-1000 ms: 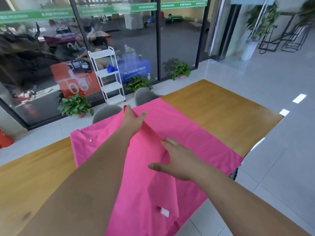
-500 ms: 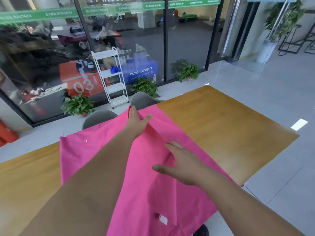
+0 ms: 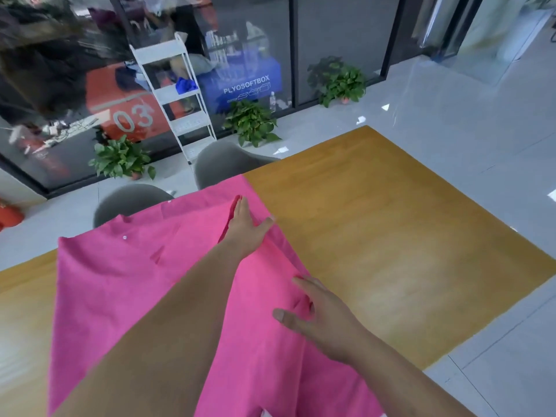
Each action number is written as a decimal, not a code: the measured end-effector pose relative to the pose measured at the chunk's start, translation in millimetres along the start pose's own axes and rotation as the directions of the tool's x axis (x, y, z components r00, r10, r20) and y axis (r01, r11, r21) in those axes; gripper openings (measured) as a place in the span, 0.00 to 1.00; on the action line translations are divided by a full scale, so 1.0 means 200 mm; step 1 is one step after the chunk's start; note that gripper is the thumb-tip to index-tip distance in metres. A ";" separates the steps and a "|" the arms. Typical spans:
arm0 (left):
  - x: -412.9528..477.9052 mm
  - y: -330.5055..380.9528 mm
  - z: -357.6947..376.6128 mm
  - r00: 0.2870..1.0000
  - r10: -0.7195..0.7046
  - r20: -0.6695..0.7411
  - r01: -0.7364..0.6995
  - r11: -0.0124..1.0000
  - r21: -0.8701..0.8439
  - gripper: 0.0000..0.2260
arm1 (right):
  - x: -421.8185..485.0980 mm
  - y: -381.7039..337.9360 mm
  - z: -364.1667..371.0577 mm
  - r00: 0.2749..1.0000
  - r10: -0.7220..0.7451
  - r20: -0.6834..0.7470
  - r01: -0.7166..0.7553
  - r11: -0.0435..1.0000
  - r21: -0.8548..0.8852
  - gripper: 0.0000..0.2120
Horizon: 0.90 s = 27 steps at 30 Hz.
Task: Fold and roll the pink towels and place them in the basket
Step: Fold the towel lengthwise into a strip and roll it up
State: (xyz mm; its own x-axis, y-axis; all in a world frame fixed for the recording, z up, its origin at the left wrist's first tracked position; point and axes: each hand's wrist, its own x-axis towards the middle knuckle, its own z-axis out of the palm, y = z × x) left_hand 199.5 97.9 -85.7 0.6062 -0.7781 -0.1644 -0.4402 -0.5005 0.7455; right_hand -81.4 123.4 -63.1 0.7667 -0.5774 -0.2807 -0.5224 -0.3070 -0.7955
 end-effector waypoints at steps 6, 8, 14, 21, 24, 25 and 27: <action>0.01 -0.14 0.37 0.993 -0.049 0.103 0.039 0.995 0.096 0.42 | 0.18 0.42 -0.02 0.983 0.172 0.060 -0.174 0.984 0.035 0.41; -0.15 -0.20 0.45 0.995 -0.039 0.092 0.022 0.984 0.179 0.38 | 0.17 0.49 0.01 0.977 0.185 0.106 -0.185 0.983 -0.002 0.39; -0.75 -0.42 0.53 0.988 0.157 0.010 -0.151 0.931 0.331 0.28 | 0.13 0.54 0.08 0.984 0.162 0.076 -0.157 0.985 -0.071 0.32; -1.21 -0.62 0.52 0.946 0.277 0.170 -0.322 0.859 0.397 0.25 | -0.03 0.48 0.20 0.983 0.175 -0.050 -0.182 0.955 -0.233 0.30; -1.32 -0.65 0.49 0.955 0.197 0.221 -0.277 0.859 0.430 0.26 | -0.15 0.46 0.27 0.980 0.177 -0.089 -0.197 0.924 -0.328 0.31; -1.35 -0.66 0.48 0.957 0.174 0.234 -0.264 0.857 0.442 0.26 | -0.19 0.46 0.29 0.979 0.181 -0.096 -0.203 0.916 -0.347 0.32; -1.40 -0.68 0.47 0.952 0.154 0.264 -0.263 0.851 0.455 0.27 | -0.28 0.47 0.34 0.976 0.189 -0.109 -0.217 0.900 -0.378 0.31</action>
State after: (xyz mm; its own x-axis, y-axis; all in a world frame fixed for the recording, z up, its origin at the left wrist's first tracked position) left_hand 27.4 348.5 -200.9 0.3350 -0.9179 -0.2124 -0.8352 -0.3937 0.3840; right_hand -147.9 177.5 -158.1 0.6085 -0.7043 -0.3656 -0.7776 -0.4373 -0.4518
